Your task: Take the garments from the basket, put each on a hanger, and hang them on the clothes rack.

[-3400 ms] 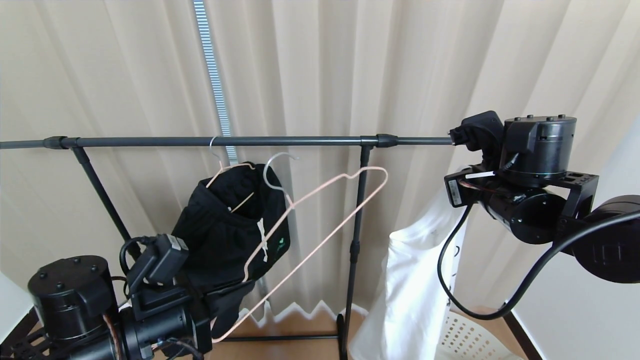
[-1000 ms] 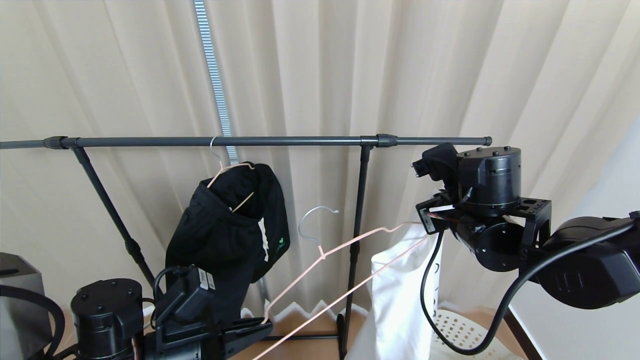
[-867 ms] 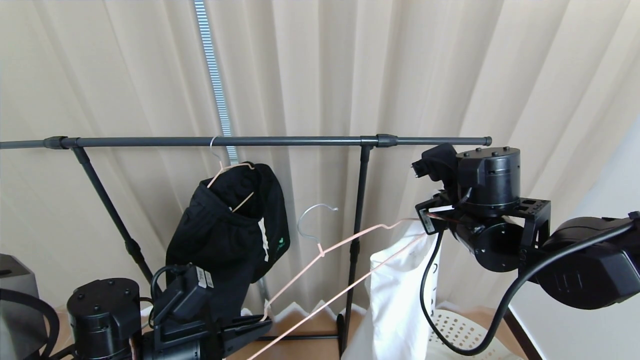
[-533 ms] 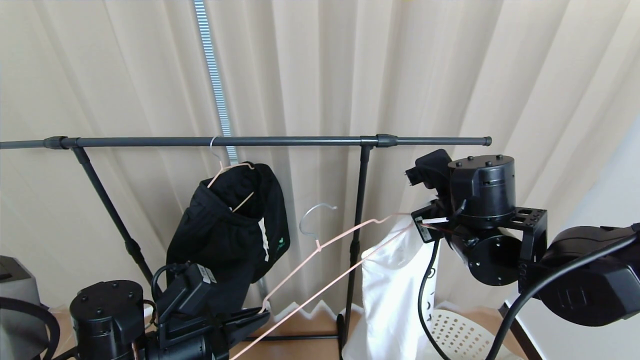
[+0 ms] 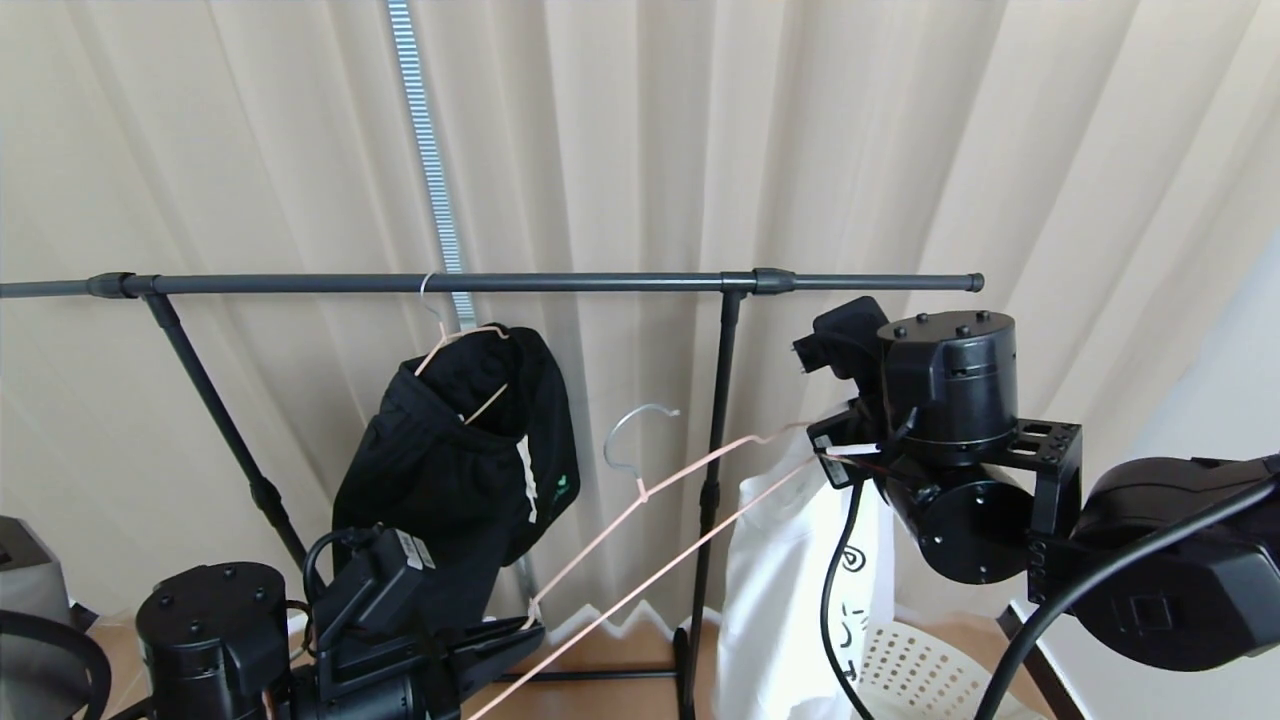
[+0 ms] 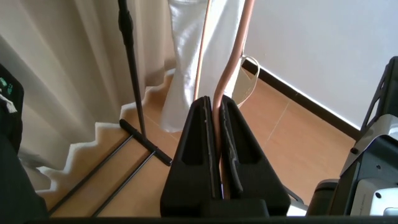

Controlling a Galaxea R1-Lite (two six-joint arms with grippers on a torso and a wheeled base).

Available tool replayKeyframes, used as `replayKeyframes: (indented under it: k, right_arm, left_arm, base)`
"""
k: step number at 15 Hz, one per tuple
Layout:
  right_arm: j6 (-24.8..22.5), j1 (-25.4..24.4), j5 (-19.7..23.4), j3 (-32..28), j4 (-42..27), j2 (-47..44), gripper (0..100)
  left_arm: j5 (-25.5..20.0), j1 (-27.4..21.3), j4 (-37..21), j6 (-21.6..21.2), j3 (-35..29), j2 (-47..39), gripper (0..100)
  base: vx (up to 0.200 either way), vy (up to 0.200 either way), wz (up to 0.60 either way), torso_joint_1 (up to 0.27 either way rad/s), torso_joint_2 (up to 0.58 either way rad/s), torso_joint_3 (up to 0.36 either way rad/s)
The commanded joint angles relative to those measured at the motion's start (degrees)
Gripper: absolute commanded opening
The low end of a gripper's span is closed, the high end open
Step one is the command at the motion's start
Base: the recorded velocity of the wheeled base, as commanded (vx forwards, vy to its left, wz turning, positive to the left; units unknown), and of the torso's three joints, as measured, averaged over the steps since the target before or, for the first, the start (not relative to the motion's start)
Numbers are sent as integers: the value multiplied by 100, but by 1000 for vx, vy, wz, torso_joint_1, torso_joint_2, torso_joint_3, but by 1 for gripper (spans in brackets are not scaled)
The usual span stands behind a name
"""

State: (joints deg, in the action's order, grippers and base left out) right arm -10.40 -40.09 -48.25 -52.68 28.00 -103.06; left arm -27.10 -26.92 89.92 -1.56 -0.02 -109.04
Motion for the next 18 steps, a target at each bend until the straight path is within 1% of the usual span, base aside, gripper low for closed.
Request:
replayKeyframes:
  k: [1,4,7,10,12,14,16,18]
  right_arm:
    - [12,63,0,-94,4,-65,0]
    - [29,134,0,-155,12,-171,0]
    - [29,177,0,-190,12,-206,0]
    - [29,169,0,-182,12,-171,0]
    - [29,388,-9,-243,127,-197,0]
    - [12,450,-18,-261,241,-188,0]
    - [12,362,-18,-173,232,-144,0]
    - [20,116,-18,-85,232,-127,0]
  left_arm:
    - [-6,-112,8,-2,2,68,0]
    - [-6,-235,8,-2,2,112,0]
    - [-6,-270,8,270,2,261,0]
    - [-6,-261,8,288,2,243,0]
    - [-15,-270,8,279,2,261,0]
    - [-6,-261,8,279,2,243,0]
    - [38,-261,8,253,2,120,0]
    - [152,-261,8,270,-24,41,0]
  base:
    - [0,0,0,0,0,0]
    - [0,0,0,0,0,0]
    - [0,0,0,0,0,0]
    - [0,0,0,0,0,0]
    - [0,0,0,0,0,0]
    - [0,0,0,0,0,0]
    - [0,0,0,0,0,0]
    - [0,0,0,0,0,0]
